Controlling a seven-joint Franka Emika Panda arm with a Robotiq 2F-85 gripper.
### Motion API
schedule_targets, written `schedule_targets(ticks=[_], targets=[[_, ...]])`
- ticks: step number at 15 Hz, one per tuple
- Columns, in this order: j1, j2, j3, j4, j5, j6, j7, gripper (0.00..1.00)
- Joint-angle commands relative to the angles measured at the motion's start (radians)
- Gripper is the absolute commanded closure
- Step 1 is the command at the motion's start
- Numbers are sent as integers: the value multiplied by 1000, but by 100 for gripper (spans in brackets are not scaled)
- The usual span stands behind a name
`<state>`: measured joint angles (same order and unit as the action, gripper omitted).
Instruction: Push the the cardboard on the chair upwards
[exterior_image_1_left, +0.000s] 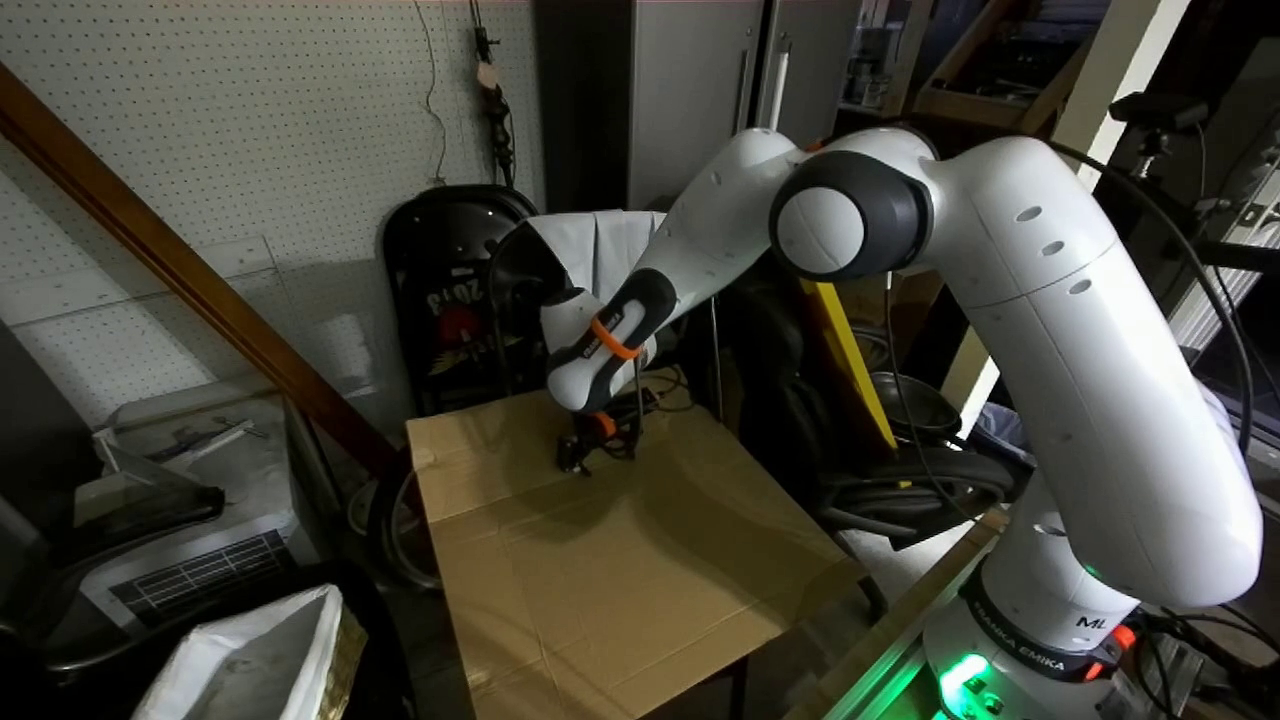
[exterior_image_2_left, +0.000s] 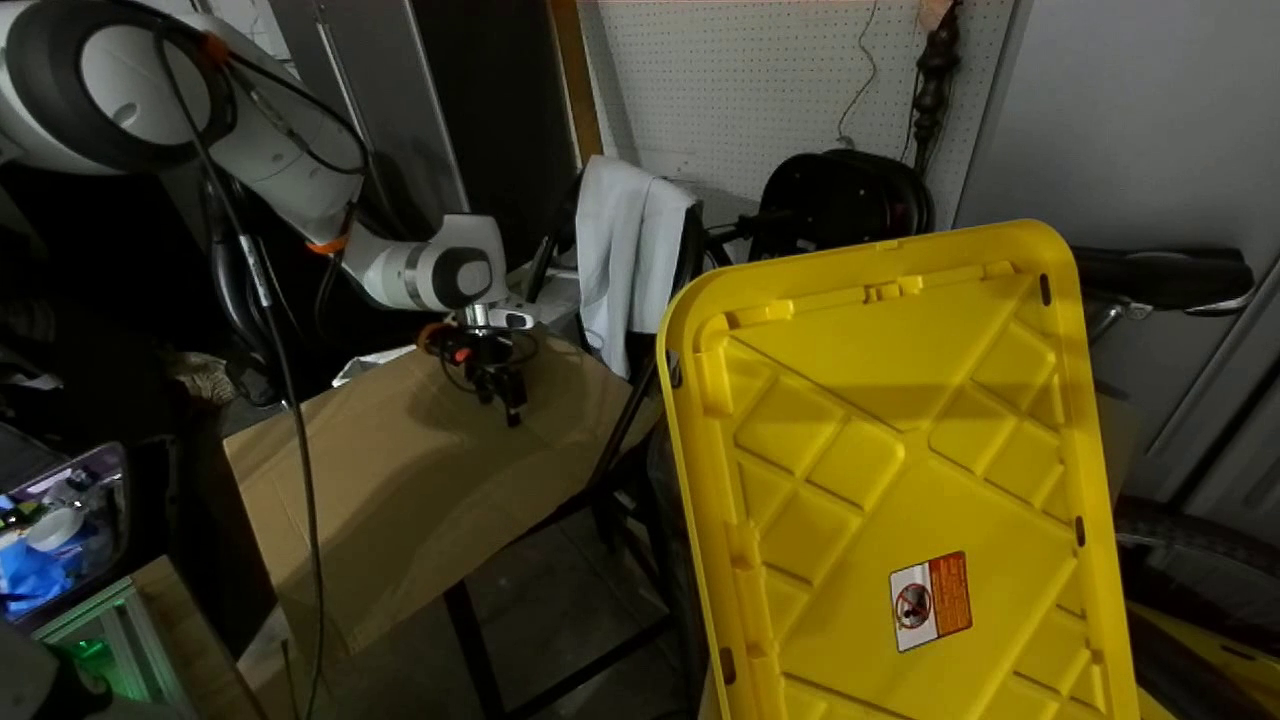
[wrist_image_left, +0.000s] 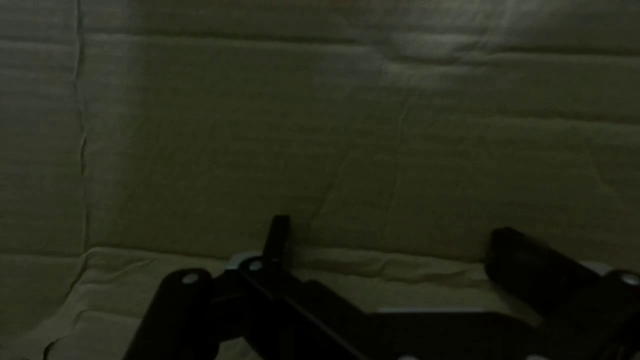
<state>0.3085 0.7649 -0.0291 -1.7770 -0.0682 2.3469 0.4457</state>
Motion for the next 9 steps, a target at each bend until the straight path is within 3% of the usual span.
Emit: schedule_targets(ticks=[1, 9], targets=[[12, -58, -22, -71, -34, 9, 6, 0], [7, -126, -17, -132, -43, 11, 6, 0]])
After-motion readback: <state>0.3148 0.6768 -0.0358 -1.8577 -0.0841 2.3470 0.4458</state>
